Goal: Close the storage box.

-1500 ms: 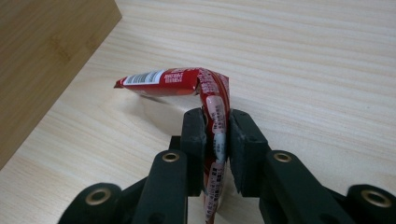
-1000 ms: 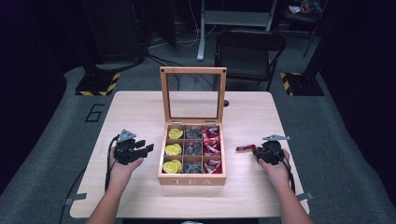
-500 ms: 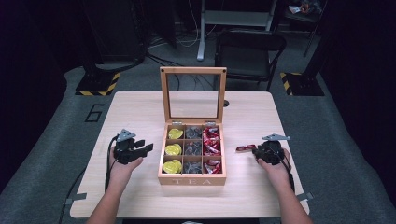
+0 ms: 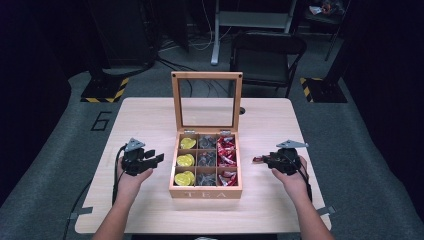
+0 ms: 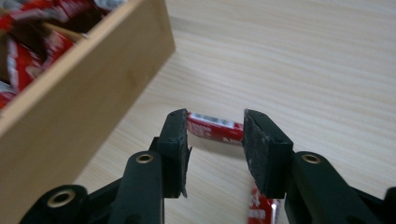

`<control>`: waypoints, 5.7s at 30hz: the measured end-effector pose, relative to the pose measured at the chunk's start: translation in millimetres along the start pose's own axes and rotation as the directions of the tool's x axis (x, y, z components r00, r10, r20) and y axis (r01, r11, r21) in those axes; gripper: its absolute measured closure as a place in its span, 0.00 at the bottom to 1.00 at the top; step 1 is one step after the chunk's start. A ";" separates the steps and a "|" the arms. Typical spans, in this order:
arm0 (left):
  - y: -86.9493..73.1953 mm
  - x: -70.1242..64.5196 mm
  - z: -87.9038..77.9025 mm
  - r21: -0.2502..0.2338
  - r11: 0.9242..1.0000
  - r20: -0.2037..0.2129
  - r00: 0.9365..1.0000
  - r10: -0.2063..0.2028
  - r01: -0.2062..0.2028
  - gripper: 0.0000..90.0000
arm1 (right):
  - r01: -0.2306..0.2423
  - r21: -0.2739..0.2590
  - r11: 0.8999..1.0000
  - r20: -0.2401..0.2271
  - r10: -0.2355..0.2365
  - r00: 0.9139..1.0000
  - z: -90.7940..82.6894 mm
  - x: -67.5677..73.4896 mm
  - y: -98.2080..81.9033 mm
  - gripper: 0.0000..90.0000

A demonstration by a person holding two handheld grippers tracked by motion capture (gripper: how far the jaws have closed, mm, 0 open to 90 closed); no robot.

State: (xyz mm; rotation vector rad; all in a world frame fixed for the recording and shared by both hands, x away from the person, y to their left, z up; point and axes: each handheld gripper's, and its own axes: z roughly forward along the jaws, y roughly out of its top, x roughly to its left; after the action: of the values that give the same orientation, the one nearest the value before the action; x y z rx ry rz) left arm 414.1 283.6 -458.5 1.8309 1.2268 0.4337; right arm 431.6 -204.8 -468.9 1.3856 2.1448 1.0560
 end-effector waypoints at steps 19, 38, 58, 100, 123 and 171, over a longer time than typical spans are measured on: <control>0.1 1.1 0.2 0.006 1.000 0.000 1.000 -0.003 0.003 0.59 | 0.063 -0.039 0.997 -0.066 -0.066 0.996 -1.0 11.7 54.4 0.68; 0.0 1.2 1.5 0.009 1.000 0.006 1.000 -0.002 0.002 0.59 | 0.098 -0.013 0.995 -0.086 -0.099 0.991 21.3 15.1 109.4 0.69; -0.5 0.6 2.5 0.017 1.000 0.013 1.000 0.003 -0.003 0.59 | 0.103 -0.017 0.995 -0.117 -0.104 0.988 46.6 25.1 139.4 0.67; 4.2 1.6 3.9 0.025 1.000 0.029 1.000 0.007 -0.007 0.58 | 0.093 -0.045 0.995 -0.118 -0.098 0.988 73.9 31.7 160.5 0.73; 55.6 -7.8 4.7 0.018 0.996 0.048 0.995 0.083 -0.084 0.57 | 0.167 -0.096 0.981 -0.090 -0.176 0.980 59.7 42.3 146.9 0.72; 143.1 -15.8 15.5 -0.075 0.985 0.057 0.986 0.160 -0.155 0.70 | 0.203 -0.160 0.966 -0.107 -0.221 0.969 51.3 44.3 130.6 0.71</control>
State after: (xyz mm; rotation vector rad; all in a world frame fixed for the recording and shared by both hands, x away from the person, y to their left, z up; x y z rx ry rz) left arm 499.5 242.5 -349.0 1.8739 1.0161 0.4971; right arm 525.2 -115.0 -399.5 1.0214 2.1934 1.2154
